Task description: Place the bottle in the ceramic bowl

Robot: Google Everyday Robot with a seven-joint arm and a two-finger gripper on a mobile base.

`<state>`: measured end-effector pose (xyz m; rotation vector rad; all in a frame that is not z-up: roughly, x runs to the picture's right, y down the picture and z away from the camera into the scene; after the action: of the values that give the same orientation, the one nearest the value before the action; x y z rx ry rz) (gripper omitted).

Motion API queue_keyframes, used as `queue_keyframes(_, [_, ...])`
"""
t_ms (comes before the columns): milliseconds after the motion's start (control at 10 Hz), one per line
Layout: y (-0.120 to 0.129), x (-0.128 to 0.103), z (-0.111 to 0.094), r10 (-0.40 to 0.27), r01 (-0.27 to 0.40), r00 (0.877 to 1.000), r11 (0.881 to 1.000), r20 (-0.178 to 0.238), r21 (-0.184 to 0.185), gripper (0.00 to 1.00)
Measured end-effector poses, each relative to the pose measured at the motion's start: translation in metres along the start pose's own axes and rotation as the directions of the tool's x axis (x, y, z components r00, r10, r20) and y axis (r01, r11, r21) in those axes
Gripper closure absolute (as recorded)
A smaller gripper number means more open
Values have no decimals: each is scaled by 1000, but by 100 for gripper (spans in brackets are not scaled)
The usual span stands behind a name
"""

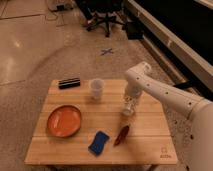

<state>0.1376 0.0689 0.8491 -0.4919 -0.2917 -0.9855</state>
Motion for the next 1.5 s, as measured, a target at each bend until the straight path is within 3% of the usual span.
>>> queue_keyframes(400, [-25,-76,-32,29,-31,998,999,56,30,100])
queue_keyframes(600, [-49,-114,-46,13,-19,996,997,91,70,100])
queue_keyframes(1100, [-98,-175,-61,-54,30,985,989,166,147,100])
queue_keyframes(1300, [-122,-201,-69,-89,48,973,980,211,193,100])
queue_keyframes(1500, [-121,-200,-70,-87,45,974,980,211,195,100])
